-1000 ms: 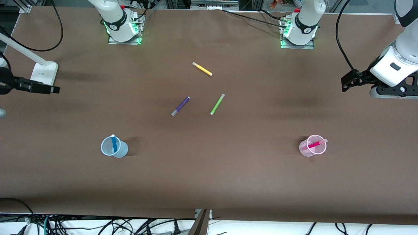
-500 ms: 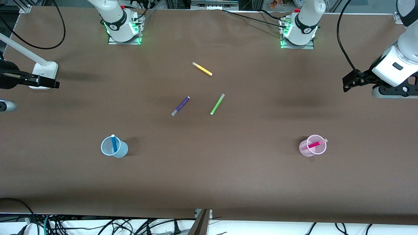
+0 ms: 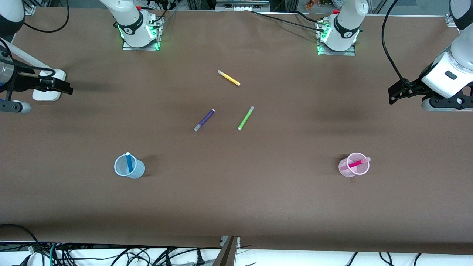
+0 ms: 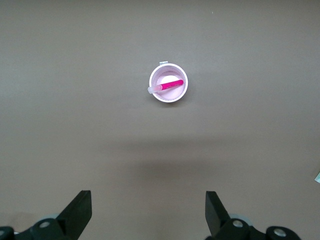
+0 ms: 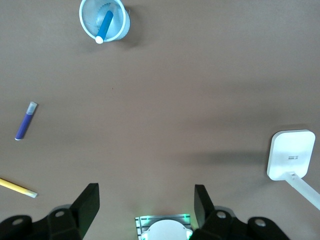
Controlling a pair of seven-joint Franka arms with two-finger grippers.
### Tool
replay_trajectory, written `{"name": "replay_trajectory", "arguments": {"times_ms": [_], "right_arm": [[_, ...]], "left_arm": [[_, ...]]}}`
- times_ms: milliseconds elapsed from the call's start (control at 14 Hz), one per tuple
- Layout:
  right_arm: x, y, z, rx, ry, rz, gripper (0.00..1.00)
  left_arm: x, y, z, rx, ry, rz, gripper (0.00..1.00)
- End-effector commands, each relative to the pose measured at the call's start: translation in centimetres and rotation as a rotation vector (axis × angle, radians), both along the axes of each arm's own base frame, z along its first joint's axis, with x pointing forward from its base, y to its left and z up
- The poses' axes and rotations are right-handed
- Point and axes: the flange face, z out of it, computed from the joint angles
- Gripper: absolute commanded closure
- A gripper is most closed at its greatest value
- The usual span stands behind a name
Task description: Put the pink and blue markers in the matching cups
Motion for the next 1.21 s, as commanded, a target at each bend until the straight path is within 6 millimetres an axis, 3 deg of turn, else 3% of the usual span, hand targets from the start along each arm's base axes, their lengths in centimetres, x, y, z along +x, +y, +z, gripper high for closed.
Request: {"name": "replay_trajectory", "arguments": {"times_ms": [0,286,1143], "right_arm": [[-2.74,1.32,-0.58,-0.040,-0.047,0.053,0.15],[-3.29,1.48,-0.74,-0.044,-0.061,0.058,0.01],[-3.34,1.33,-0.64,-0.043,-0.058,0.055,0.01]], "left_arm": [[-0.36,0.09,0.86,-0.018,-0.008,-0.003,0.00],[-0.18,-0.10,0.94,-0.013,-0.010,-0.008,0.00],[-0.10,-0.29,0.84,-0.014,-0.008,-0.011,0.00]]}}
